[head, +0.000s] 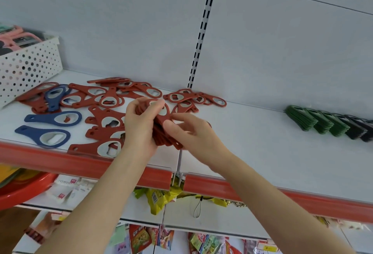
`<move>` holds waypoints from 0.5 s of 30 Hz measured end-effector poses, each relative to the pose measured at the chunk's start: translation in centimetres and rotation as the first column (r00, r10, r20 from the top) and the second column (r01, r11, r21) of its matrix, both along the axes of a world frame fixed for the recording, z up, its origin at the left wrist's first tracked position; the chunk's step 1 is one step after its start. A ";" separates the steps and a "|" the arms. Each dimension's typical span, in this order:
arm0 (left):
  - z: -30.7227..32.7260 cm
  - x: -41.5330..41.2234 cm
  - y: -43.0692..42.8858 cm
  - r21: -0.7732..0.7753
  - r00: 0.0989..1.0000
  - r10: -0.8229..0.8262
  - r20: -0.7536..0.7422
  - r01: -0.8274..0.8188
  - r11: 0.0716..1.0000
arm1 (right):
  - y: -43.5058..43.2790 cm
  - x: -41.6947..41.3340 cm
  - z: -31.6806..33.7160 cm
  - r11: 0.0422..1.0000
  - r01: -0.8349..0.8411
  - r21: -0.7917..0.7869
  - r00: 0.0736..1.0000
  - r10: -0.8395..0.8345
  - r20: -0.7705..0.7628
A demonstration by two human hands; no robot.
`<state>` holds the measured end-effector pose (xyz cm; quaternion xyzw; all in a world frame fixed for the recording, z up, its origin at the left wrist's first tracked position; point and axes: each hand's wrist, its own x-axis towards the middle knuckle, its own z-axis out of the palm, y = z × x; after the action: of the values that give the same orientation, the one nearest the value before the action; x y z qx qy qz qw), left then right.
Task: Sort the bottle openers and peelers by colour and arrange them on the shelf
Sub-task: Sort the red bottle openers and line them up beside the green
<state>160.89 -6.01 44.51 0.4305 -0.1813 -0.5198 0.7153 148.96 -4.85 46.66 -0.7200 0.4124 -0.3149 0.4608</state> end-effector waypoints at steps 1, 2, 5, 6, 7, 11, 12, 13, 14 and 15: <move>0.1 -0.3 0.0 -0.014 0.999 0.040 0.018 -0.040 0.999 | 0.3 0.1 0.0 1.000 -0.002 0.007 1.000 0.002 0.013; 0.2 -0.6 -0.1 -0.040 0.997 0.075 0.026 -0.074 0.996 | 0.5 0.2 0.0 1.000 0.009 0.007 1.000 -0.009 0.028; 0.7 -1.6 0.0 -0.119 0.986 0.162 0.037 -0.156 0.981 | 0.4 -0.1 -0.4 0.994 0.056 0.089 0.991 -0.067 0.117; 0.8 -2.0 -0.1 -0.139 0.981 0.187 0.043 -0.179 0.974 | 0.3 -0.3 -0.4 0.985 0.063 0.161 0.981 -0.091 0.169; 0.9 -2.3 -0.2 -0.162 0.977 0.207 0.050 -0.197 0.967 | 0.2 -0.6 -0.4 0.970 0.059 0.238 0.968 -0.114 0.226; 1.0 -3.9 -0.6 -0.234 0.973 0.222 0.063 -0.202 0.951 | 0.1 -2.1 -0.4 0.892 0.000 0.452 0.901 -0.195 0.387; 1.0 -4.3 -0.7 -0.243 0.974 0.212 0.078 -0.188 0.952 | 0.1 -2.6 -0.5 0.877 -0.013 0.480 0.888 -0.211 0.409; 0.9 -4.7 -0.8 -0.247 0.976 0.192 0.102 -0.163 0.955 | 0.0 -3.2 -0.4 0.864 -0.024 0.502 0.875 -0.224 0.429; 0.8 -5.1 -1.0 -0.242 0.978 0.164 0.130 -0.129 0.962 | 0.0 -3.7 -0.4 0.852 -0.036 0.522 0.860 -0.239 0.450; 0.7 -5.5 -1.2 -0.228 0.980 0.124 0.153 -0.087 0.970 | -0.1 -4.3 -0.4 0.841 -0.042 0.540 0.845 -0.258 0.468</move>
<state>155.37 -7.18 45.18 0.3994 -0.2737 -0.4199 0.7677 144.65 -4.96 46.28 -0.4252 0.3832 -0.3988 0.7165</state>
